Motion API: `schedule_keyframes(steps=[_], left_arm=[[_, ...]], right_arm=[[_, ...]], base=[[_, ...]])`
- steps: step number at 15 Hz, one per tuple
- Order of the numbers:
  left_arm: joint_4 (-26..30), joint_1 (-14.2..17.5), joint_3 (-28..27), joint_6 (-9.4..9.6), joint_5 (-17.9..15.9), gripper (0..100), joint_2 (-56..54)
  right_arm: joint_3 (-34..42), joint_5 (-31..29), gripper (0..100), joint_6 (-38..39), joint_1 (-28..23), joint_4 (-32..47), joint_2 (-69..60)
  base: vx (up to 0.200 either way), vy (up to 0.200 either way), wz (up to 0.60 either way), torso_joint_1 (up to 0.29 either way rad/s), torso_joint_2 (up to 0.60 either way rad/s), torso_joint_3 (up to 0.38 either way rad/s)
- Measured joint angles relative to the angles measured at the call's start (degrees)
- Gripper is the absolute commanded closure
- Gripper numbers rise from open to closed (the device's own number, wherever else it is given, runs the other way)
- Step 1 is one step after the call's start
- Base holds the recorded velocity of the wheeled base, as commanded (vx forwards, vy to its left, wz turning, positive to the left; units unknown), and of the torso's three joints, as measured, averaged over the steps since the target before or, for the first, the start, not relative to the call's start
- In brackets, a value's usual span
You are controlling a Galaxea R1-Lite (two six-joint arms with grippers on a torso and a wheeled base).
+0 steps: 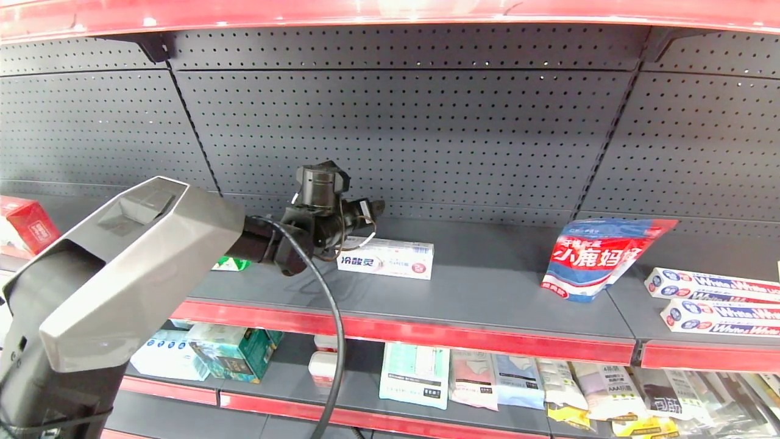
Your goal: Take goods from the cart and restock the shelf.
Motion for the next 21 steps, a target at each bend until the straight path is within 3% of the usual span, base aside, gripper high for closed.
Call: schedule_keyframes(steps=[4,7,9,11,16,21], left_arm=[[2.56,-0.04,-1.43,0.68,-3.75,0,1.35],[3.78,-0.02,-4.24,1.40,-4.33,0,2.93],[6.41,0.06,-6.45,5.64,-4.60,0,3.97],[7.64,0.02,-8.59,7.39,-4.63,0,5.16],[10.02,0.13,-12.92,8.95,-5.97,0,7.19],[11.72,0.13,-13.59,10.48,-8.36,0,7.78]], right_arm=[[1.26,-0.07,100,0.00,0.00,0.93,-1.60],[1.15,-0.11,100,-0.09,0.00,4.57,-3.80],[0.82,-0.24,100,-0.63,0.00,8.08,-5.71],[0.40,-0.21,100,-0.85,0.00,8.62,-7.07],[0.02,-0.24,100,-0.88,0.00,8.70,-8.07],[0.11,-0.21,100,-0.90,0.00,8.73,-8.20]], base=[[0.000,0.000,0.00,0.000,0.00,0.000],[0.000,0.000,0.00,0.000,0.00,0.000],[0.000,0.000,0.00,0.000,0.00,0.000],[0.000,0.000,0.00,0.000,0.00,0.000],[0.000,0.000,0.00,0.000,0.00,0.000],[0.000,0.000,0.00,0.000,0.00,0.000]])
